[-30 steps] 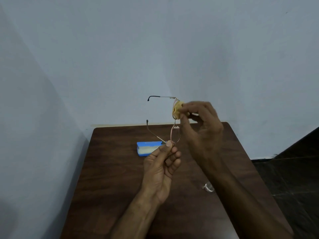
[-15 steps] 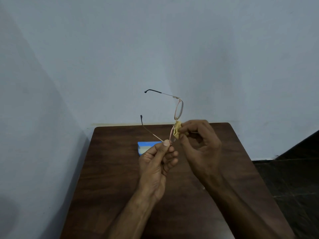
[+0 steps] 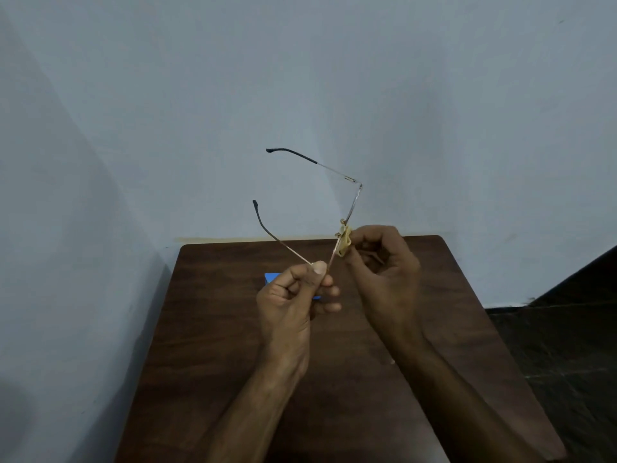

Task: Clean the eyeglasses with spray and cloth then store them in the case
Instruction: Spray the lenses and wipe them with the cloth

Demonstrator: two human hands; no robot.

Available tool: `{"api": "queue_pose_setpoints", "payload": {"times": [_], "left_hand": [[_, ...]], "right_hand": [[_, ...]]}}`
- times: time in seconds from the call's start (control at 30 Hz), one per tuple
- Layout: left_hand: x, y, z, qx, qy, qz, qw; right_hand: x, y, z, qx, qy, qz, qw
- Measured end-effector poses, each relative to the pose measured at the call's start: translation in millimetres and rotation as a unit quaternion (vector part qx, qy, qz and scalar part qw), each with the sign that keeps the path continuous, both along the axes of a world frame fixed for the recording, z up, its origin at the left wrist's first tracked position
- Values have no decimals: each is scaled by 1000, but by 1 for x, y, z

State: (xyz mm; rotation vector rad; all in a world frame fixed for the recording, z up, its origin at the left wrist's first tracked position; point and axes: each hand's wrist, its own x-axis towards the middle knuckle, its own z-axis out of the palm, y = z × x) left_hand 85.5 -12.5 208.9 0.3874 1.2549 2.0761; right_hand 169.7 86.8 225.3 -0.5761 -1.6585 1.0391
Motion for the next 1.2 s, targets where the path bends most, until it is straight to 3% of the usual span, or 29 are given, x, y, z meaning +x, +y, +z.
{"api": "queue_pose_setpoints", "payload": {"times": [0.2, 0.37, 0.73, 1.2], "left_hand": [[-6, -7, -4, -17, 91, -3, 996], [-10, -12, -7, -48, 177, -10, 983], [-10, -7, -4, -48, 169, 34, 984], [-25, -8, -3, -77, 266, 63, 959]], "right_hand": [[3, 14, 12, -157, 106, 79, 979], [13, 41, 27, -220, 164, 137, 952], [30, 49, 13, -281, 168, 226, 917], [53, 73, 14, -310, 157, 303, 887]]}}
